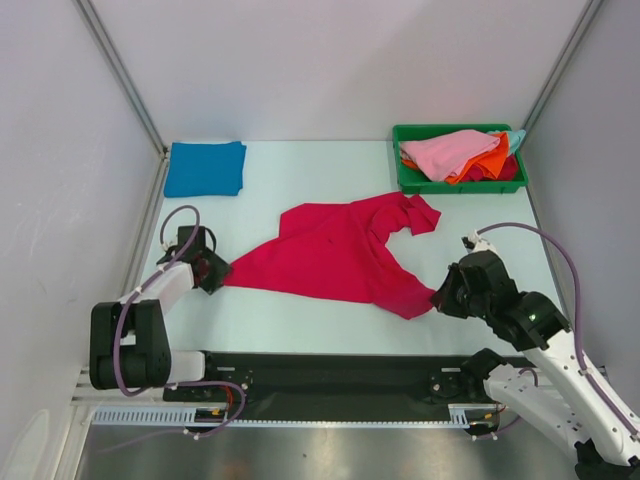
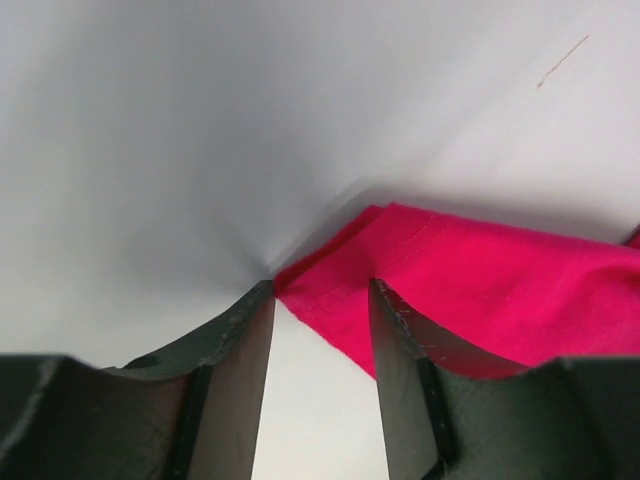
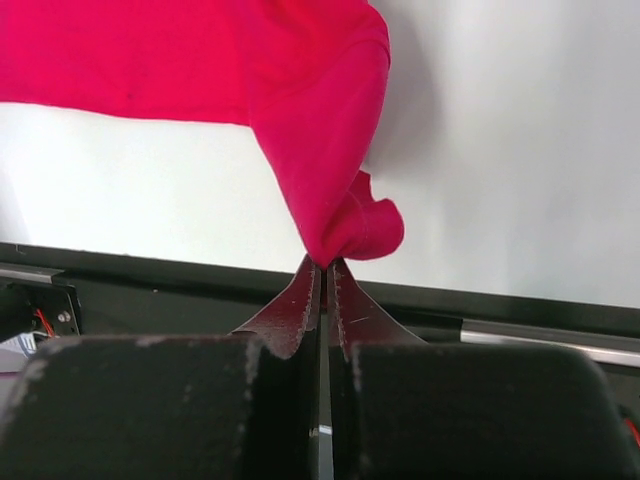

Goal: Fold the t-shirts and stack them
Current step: Flatten the tshirt out

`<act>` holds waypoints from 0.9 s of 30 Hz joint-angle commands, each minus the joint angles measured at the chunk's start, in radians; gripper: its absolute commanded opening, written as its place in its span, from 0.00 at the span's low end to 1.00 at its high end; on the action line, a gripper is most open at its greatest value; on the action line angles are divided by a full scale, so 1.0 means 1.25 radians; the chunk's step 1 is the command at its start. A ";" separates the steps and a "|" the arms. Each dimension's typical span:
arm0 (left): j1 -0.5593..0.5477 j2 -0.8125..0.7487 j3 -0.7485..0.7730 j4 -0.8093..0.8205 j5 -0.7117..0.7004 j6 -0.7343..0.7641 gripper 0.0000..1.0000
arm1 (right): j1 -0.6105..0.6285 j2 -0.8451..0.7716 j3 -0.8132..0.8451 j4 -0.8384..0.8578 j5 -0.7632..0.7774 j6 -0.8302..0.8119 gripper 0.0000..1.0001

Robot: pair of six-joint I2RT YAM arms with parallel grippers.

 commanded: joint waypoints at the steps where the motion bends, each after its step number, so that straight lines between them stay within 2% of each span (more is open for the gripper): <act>1: 0.012 0.019 0.002 0.031 0.003 0.006 0.47 | -0.019 0.000 0.000 0.040 -0.021 -0.013 0.00; 2: 0.017 0.018 -0.003 0.049 0.018 0.009 0.44 | -0.017 0.004 -0.001 0.045 -0.022 -0.013 0.00; 4: 0.021 0.014 -0.006 0.059 0.029 0.017 0.29 | -0.022 0.005 -0.004 0.050 -0.024 -0.009 0.00; 6: 0.021 0.009 0.000 0.055 0.038 0.024 0.06 | -0.023 0.011 -0.007 0.059 -0.026 -0.008 0.00; 7: 0.022 0.003 0.003 0.052 0.035 0.030 0.00 | -0.025 0.015 -0.012 0.064 -0.032 -0.005 0.00; 11: 0.022 -0.062 0.026 0.008 0.021 0.060 0.00 | -0.030 0.082 -0.021 0.144 -0.083 -0.016 0.00; 14: 0.018 -0.109 0.044 -0.022 0.019 0.100 0.00 | -0.021 0.198 -0.007 0.255 -0.192 -0.035 0.00; 18: -0.014 -0.183 0.057 -0.066 0.001 0.140 0.00 | 0.082 0.407 0.059 0.313 -0.271 -0.063 0.00; 22: -0.073 -0.242 0.033 -0.083 -0.025 0.171 0.00 | 0.195 0.669 0.130 0.272 -0.394 -0.116 0.00; 27: -0.100 -0.272 0.008 -0.103 -0.002 0.203 0.00 | 0.245 0.725 0.092 0.302 -0.417 -0.096 0.05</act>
